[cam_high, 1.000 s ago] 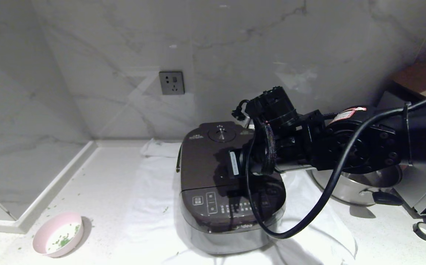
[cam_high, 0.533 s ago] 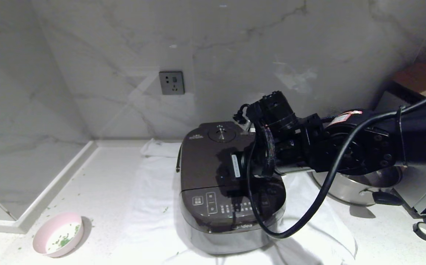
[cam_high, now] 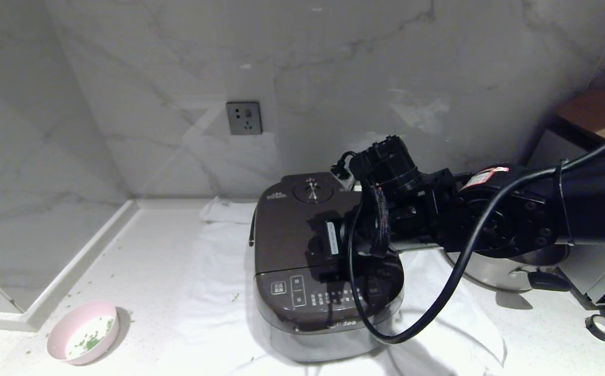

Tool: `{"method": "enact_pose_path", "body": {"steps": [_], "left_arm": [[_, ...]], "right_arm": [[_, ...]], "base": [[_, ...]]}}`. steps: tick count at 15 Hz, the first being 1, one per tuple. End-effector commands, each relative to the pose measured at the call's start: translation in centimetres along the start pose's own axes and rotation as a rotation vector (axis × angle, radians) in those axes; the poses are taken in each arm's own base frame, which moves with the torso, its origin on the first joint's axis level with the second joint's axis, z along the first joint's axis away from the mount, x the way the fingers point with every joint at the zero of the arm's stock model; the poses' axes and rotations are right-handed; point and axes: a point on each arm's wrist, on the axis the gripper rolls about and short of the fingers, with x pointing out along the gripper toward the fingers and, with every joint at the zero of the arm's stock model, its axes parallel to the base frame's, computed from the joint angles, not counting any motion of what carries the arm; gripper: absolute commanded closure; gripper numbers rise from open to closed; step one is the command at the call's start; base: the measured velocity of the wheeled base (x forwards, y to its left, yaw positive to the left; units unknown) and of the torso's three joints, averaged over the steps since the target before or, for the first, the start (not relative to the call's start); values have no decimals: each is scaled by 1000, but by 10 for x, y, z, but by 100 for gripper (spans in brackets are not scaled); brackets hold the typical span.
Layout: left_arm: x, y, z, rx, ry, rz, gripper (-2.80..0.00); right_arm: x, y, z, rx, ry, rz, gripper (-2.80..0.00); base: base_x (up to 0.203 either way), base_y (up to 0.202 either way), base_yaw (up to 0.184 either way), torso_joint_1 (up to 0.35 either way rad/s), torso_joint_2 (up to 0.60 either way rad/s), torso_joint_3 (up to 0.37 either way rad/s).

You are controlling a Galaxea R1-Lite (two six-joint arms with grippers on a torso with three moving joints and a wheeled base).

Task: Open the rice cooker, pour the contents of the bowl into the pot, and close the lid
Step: Open the rice cooker

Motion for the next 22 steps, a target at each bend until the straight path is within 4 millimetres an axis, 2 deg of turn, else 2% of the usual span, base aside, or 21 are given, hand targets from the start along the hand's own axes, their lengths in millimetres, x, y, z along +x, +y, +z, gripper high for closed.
{"method": "enact_pose_path", "body": {"steps": [1, 7, 9, 20, 22], "left_arm": [[0, 0, 0, -1, -2, 0, 0], [0, 0, 0, -1, -1, 0, 0], [0, 0, 0, -2, -2, 0, 0], [0, 0, 0, -2, -2, 0, 0], [0, 0, 0, -4, 0, 0, 0]], "right_arm": [[3, -2, -3, 5, 17, -6, 0], [8, -11, -7, 18, 17, -7, 0], [1, -7, -2, 14, -8, 5, 0], [-76, 39, 17, -89, -158, 126, 0], [-92, 47, 16, -162, -188, 149, 0]], "base": [[0, 0, 0, 0, 0, 0], [0, 0, 0, 0, 0, 0], [0, 0, 0, 0, 0, 0], [0, 0, 0, 0, 0, 0], [0, 0, 0, 0, 0, 0]]}}
